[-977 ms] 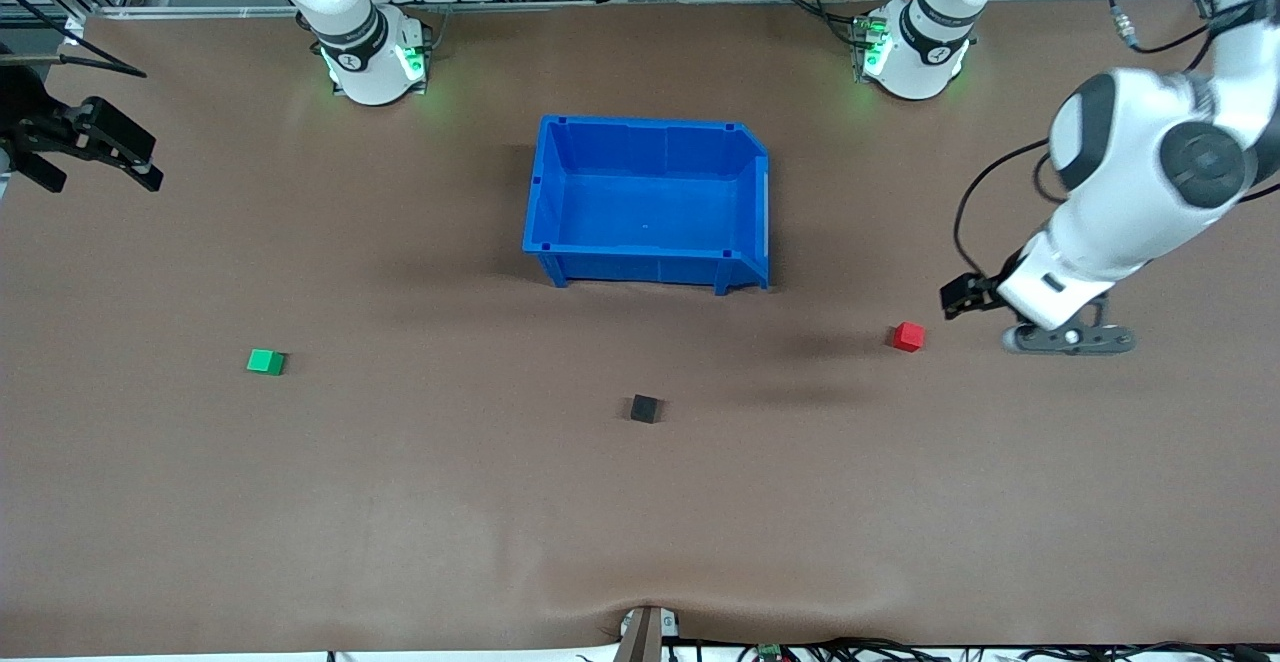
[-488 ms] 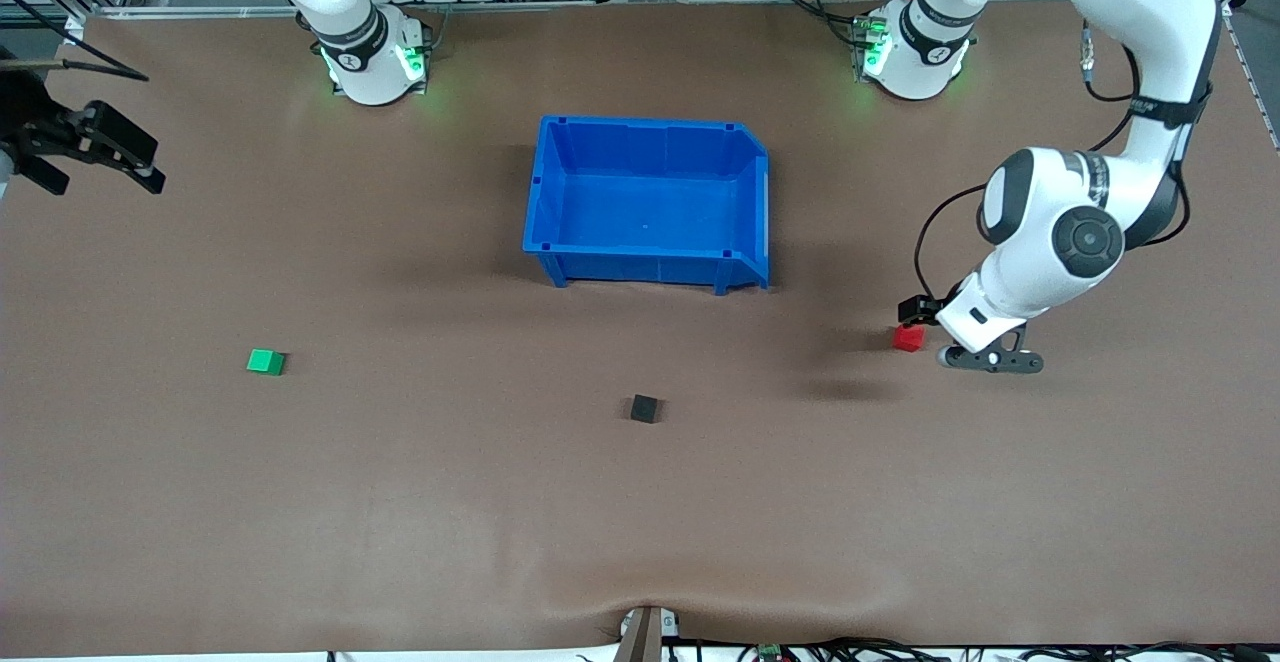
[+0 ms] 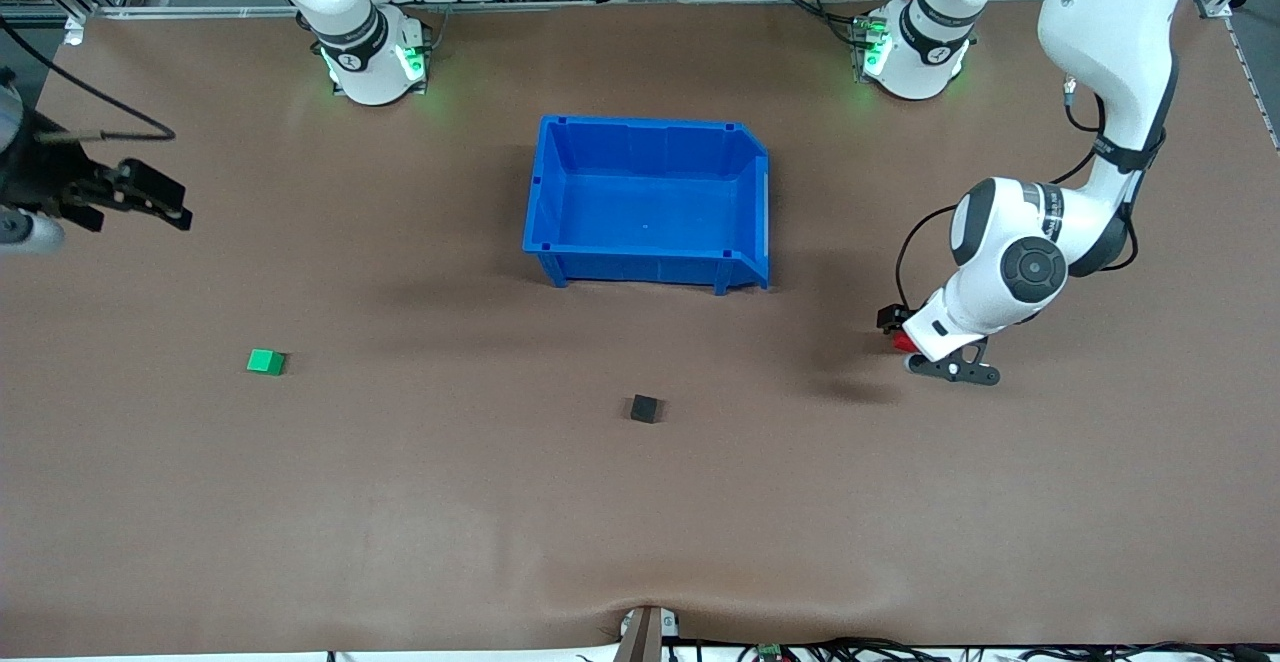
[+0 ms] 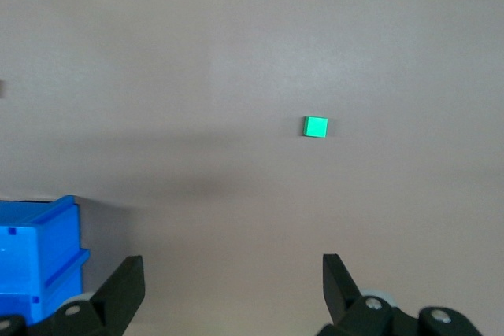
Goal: Attach green and red cubes to black cube
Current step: 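Lower the left gripper onto the red cube while the right gripper reaches out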
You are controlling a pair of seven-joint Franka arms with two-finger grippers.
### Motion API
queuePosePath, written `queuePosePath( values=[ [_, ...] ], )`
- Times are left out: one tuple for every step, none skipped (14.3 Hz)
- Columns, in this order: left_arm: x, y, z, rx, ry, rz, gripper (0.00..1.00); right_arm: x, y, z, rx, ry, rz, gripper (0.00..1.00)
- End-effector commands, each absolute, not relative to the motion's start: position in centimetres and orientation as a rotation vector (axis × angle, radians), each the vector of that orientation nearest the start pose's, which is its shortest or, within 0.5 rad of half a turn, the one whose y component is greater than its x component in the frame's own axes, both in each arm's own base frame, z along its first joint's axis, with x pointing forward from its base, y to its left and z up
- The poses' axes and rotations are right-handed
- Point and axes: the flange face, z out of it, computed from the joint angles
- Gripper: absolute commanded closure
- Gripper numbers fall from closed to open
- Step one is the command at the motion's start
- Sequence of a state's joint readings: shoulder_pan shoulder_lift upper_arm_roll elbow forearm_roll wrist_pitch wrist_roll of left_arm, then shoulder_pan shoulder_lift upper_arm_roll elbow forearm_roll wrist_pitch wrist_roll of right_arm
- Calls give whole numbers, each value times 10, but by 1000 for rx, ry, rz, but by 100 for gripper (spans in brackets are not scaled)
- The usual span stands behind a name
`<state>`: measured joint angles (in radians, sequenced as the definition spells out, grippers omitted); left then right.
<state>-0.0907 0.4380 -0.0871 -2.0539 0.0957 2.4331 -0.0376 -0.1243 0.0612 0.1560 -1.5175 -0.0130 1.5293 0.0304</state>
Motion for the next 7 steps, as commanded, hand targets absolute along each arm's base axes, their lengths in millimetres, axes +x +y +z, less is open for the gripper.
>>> queuePosePath(
  values=[
    [582, -104, 205, -3079, 361, 60, 9, 574, 4, 610, -3173, 4, 70, 0],
    [582, -104, 204, -3080, 361, 62, 17, 575, 4, 608, -3171, 8, 77, 0],
    [581, -103, 203, -3080, 361, 67, 24, 576, -2, 606, -3167, 25, 82, 0],
    [579, -105, 201, -3079, 366, 76, 25, 578, -6, 601, -3167, 35, 97, 0],
    [578, -106, 202, -3077, 368, 83, 26, 585, -9, 585, -3161, 39, 139, 0],
    [577, -105, 202, -3075, 367, 88, 26, 601, -11, 542, -3142, 41, 267, 0],
    [576, -105, 200, -3075, 370, 95, 27, 604, -17, 519, -3115, 62, 357, 0]
  ],
)
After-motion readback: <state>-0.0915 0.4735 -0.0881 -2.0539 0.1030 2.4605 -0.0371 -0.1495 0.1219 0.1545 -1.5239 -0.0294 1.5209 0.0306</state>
